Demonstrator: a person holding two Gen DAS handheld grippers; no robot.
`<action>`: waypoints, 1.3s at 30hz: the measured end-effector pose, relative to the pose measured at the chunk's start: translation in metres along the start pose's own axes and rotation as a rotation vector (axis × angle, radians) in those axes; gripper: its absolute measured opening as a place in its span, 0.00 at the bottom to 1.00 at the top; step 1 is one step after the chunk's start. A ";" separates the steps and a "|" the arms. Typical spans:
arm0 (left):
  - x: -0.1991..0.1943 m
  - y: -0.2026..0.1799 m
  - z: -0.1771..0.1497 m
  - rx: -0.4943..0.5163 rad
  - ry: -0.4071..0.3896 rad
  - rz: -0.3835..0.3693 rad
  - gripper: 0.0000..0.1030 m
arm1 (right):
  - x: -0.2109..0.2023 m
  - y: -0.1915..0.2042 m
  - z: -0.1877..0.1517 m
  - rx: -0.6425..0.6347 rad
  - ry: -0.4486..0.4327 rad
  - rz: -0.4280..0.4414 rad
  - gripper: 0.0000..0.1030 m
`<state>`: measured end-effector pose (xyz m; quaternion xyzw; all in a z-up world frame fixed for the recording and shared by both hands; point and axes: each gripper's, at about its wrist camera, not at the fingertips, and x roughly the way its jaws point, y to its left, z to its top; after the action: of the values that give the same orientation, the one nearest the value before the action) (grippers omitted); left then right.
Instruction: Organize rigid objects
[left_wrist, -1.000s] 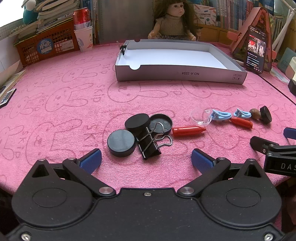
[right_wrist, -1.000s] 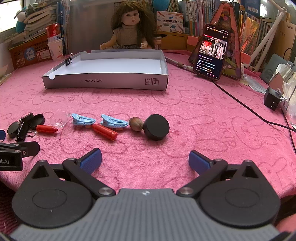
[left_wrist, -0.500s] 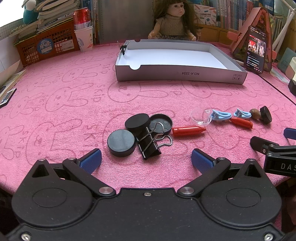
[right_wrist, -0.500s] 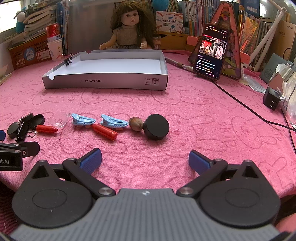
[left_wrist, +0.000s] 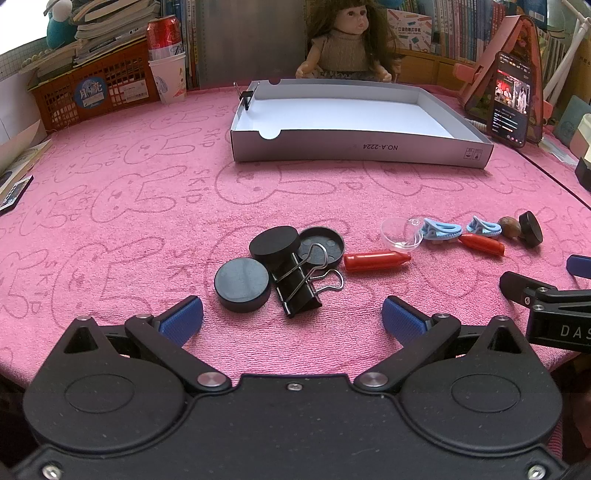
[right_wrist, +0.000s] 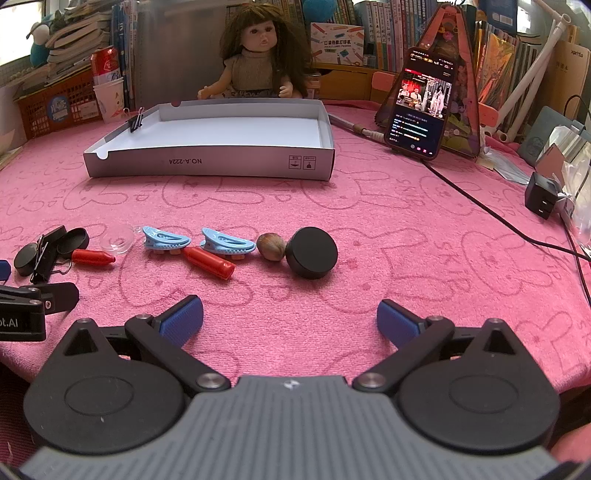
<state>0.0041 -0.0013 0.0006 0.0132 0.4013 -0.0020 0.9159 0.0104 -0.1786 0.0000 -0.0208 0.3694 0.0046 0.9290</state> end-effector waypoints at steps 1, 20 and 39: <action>0.000 0.000 0.000 0.000 0.000 0.000 1.00 | 0.000 0.000 0.000 0.000 0.000 0.000 1.00; -0.005 0.000 -0.003 0.002 -0.031 -0.002 1.00 | -0.001 -0.001 -0.001 -0.008 -0.016 0.015 1.00; -0.035 0.015 -0.008 -0.036 -0.094 -0.145 0.54 | -0.008 -0.004 -0.006 0.023 -0.079 0.037 1.00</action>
<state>-0.0254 0.0141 0.0215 -0.0324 0.3578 -0.0615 0.9312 0.0007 -0.1833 0.0017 -0.0032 0.3329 0.0182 0.9428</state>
